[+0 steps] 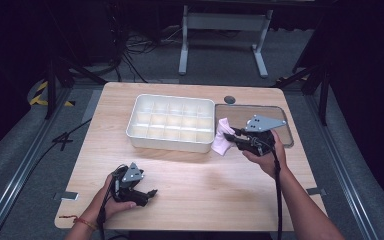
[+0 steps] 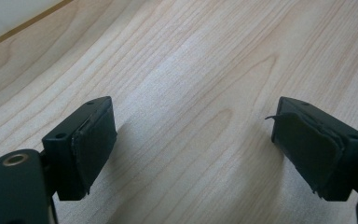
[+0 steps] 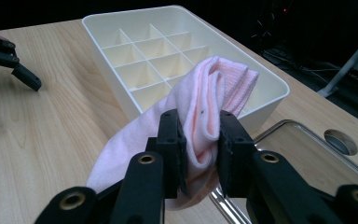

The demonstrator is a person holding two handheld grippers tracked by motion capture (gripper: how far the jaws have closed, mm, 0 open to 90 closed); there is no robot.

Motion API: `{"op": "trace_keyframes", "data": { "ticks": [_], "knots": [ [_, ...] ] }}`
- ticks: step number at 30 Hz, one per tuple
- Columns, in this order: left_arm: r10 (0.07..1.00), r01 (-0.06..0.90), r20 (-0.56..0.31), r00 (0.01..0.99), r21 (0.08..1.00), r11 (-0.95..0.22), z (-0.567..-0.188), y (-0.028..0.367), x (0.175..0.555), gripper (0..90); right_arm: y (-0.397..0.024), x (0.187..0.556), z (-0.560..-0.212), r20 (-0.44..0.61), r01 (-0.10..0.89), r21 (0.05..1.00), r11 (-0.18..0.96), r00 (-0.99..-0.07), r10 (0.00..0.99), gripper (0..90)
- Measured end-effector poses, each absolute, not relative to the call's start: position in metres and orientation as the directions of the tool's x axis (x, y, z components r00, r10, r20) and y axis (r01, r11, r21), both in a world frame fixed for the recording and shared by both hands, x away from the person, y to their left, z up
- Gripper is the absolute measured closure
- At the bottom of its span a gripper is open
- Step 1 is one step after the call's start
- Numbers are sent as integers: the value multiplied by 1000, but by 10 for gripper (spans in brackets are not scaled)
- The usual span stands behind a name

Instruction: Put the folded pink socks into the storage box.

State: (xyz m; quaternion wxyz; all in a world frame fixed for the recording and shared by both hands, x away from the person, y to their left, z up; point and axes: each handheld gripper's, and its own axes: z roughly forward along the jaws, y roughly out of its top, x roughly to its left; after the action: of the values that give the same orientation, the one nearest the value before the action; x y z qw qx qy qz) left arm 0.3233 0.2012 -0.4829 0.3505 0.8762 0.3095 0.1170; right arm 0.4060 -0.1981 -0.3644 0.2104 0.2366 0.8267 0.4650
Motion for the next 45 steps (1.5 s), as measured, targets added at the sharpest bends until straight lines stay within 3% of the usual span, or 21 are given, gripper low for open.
{"op": "trace_keyframes", "data": {
  "ticks": [18, 45],
  "knots": [
    [628, 463, -13, 778, 688, -559, -483, 201, 323, 140, -164, 435, -359, -183, 189, 831, 523, -794, 579, 734],
    [630, 465, -15, 776, 688, -557, -483, 201, 322, 141, -126, 465, -388, -276, 189, 705, 684, -815, 510, 733]
  ]
}}
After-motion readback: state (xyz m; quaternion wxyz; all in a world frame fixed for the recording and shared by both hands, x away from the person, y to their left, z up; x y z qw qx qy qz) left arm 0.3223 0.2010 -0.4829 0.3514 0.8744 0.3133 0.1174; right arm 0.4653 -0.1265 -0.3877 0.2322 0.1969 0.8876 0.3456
